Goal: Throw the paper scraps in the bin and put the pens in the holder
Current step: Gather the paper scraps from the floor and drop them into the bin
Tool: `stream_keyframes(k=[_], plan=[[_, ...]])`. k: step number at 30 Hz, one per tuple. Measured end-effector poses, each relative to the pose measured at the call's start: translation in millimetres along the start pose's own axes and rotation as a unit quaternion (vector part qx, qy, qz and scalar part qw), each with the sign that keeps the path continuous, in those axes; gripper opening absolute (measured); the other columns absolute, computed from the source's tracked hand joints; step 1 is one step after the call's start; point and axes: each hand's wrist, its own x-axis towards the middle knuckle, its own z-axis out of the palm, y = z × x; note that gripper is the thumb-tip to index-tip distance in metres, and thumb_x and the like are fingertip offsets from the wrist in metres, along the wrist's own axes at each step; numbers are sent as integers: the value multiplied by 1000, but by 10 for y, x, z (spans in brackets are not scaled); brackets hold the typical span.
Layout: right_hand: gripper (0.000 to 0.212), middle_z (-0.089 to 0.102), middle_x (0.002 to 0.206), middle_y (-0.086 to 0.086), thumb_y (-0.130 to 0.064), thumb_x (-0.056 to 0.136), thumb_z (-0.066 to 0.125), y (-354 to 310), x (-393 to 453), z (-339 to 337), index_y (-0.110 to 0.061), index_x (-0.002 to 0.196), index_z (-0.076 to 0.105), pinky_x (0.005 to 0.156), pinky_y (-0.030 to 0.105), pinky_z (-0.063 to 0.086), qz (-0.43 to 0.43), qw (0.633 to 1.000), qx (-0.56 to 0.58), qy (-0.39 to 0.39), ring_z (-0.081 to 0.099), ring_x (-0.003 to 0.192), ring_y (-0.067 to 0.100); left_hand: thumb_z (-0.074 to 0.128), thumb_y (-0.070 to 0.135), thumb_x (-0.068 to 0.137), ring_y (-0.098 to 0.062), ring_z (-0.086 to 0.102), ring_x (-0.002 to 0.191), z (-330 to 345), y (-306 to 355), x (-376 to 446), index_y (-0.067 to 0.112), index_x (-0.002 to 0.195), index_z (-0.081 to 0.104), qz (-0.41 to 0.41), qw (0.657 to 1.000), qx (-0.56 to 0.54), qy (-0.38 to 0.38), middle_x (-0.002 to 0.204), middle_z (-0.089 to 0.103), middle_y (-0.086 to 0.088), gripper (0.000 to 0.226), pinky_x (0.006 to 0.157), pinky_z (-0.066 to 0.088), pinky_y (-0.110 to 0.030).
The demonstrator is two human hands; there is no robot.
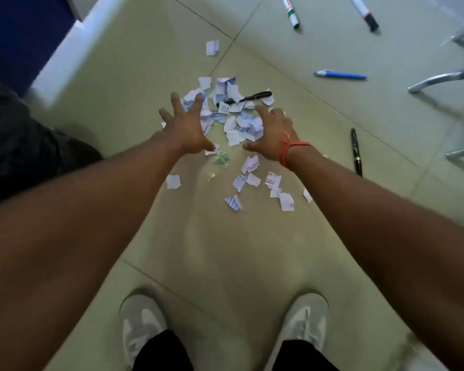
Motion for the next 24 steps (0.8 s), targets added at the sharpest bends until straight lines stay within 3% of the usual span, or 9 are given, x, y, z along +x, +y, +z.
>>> stream_keyframes(k=[3, 6, 10, 13, 16, 20, 24], plan=[[103, 13, 158, 20, -47, 74, 77, -3, 231, 103, -29, 153, 13, 109, 52, 34, -28, 998, -52, -36, 21, 140, 48, 83, 50, 70, -52, -16, 147, 105, -36, 293, 38, 155, -7, 31, 998, 50, -6, 161, -26, -18, 124, 121, 10, -60], [95, 18, 153, 23, -44, 75, 76, -27, 364, 270, -29, 151, 22, 107, 52, 35, -50, 993, -109, -19, 22, 135, 51, 81, 53, 69, -54, -4, 146, 286, -42, 431, 41, 153, 4, 36, 993, 109, -15, 162, -14, -19, 115, 116, 21, -63], [49, 36, 137, 25, -27, 79, 72, -94, 494, 357, -16, 124, 55, 99, 43, 41, -65, 993, -90, 46, 41, 123, 48, 66, 21, 87, -41, 34, 133, 363, 146, 423, 14, 135, 49, 99, 979, 151, 98, 141, 43, -21, 52, 106, 35, -43], [12, 59, 104, 24, -5, 81, 60, -218, 492, 332, -8, 91, 66, 79, 33, 44, -117, 987, -70, 86, 60, 102, 41, 54, 11, 90, -42, 56, 116, 436, 207, 423, 6, 114, 65, 95, 979, 76, 161, 127, 57, -23, 28, 95, 46, -40], [16, 68, 102, 25, -2, 83, 58, -293, 501, 302, 2, 93, 70, 78, 32, 46, -87, 991, -47, 90, 64, 100, 39, 57, 13, 88, -42, 62, 105, 424, 227, 375, 0, 99, 69, 82, 983, -11, 163, 113, 66, -24, 21, 77, 44, -35], [23, 69, 110, 22, -5, 84, 64, -380, 383, 201, 4, 104, 70, 86, 34, 54, -19, 994, 36, 99, 65, 103, 38, 64, 12, 81, -35, 67, 103, 290, 206, 245, 0, 94, 71, 23, 978, -142, 154, 107, 71, -21, 19, 70, 43, -29], [20, 72, 89, 20, 1, 68, 77, -500, 131, -8, 6, 87, 71, 76, 47, 61, 17, 975, 202, 96, 73, 80, 37, 70, 12, 75, -29, 70, 96, 54, 261, -57, 7, 91, 76, 21, 954, -254, 160, 98, 74, -12, 17, 66, 45, -23]])
